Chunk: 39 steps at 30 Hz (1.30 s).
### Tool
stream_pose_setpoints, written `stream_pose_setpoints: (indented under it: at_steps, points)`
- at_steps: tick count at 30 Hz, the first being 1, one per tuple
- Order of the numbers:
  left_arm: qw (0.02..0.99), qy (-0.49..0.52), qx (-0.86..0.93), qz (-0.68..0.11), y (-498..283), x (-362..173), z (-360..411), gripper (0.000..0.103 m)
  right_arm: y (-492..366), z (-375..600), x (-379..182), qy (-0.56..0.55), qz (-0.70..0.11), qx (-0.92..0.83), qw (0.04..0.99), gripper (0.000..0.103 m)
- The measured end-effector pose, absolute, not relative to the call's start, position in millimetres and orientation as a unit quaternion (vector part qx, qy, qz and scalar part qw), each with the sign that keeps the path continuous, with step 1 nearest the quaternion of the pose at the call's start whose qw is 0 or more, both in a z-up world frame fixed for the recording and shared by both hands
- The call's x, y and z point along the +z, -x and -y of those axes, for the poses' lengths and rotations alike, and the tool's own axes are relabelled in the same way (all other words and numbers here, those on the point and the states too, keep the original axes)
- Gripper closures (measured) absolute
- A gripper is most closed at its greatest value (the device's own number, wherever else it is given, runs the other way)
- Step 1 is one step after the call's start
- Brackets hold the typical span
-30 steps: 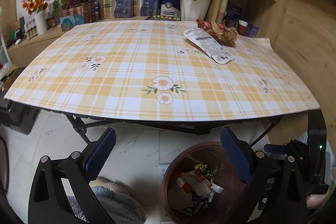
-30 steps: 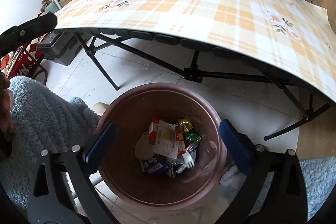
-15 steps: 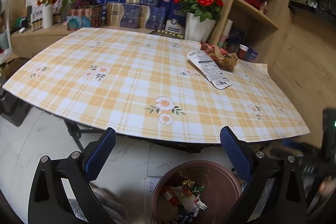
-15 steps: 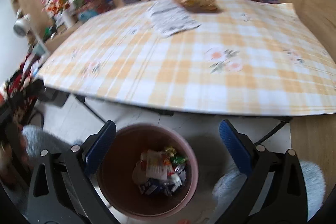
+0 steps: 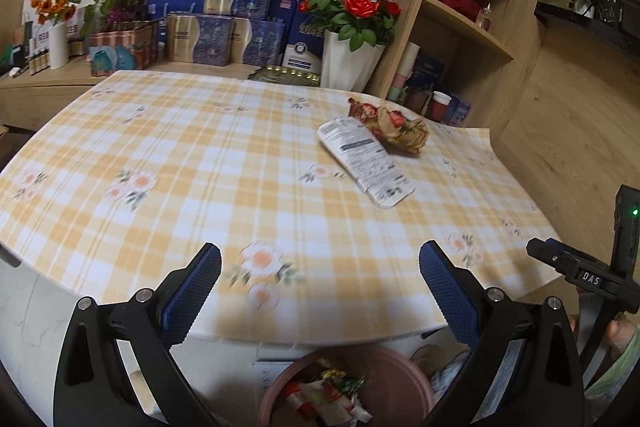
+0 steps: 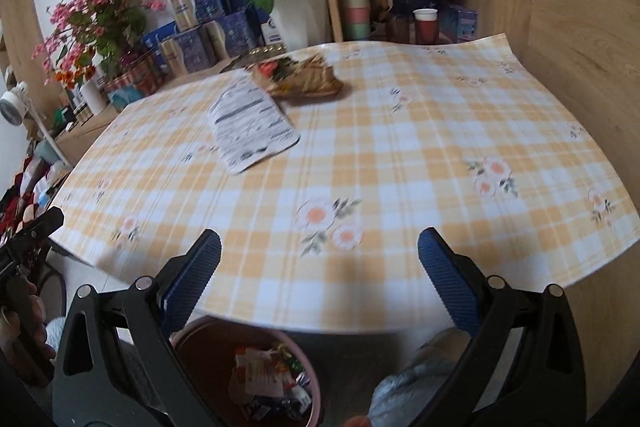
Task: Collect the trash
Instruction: 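Move both grippers back over the leaflet and paper bag on the table, then grasp the white printed leaflet with the left gripper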
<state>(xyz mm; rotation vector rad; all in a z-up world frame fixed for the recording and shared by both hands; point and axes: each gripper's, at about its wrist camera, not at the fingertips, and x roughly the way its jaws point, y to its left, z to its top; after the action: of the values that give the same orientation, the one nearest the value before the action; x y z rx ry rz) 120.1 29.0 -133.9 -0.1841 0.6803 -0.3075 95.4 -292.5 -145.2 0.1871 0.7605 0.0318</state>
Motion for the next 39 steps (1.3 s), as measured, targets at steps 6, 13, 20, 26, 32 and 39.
stream_pose_setpoints:
  at_steps: [6, 13, 20, 26, 32, 39]
  points:
    - [0.908, 0.117, -0.189, -0.355, -169, -135, -3, 0.006, -128, 313, -141, -0.101, -0.366, 0.028, 0.925, 0.006]
    - [0.885, 0.152, -0.206, -0.388, -240, -150, 26, 0.010, -168, 327, -151, -0.108, -0.373, 0.040, 0.921, 0.006]
    - [0.854, 0.217, -0.208, -0.425, -305, -182, 36, 0.026, -197, 332, -164, -0.085, -0.385, 0.049, 0.918, 0.006]
    - [0.836, 0.249, -0.205, -0.444, -333, -208, 45, 0.040, -212, 338, -171, -0.096, -0.388, 0.053, 0.915, 0.006]
    - [0.845, 0.257, -0.191, -0.429, -350, -218, 45, 0.047, -220, 343, -174, -0.107, -0.381, 0.056, 0.917, 0.006]
    - [0.843, 0.270, -0.206, -0.418, -365, -221, 53, 0.047, -230, 347, -178, -0.110, -0.384, 0.061, 0.915, 0.006]
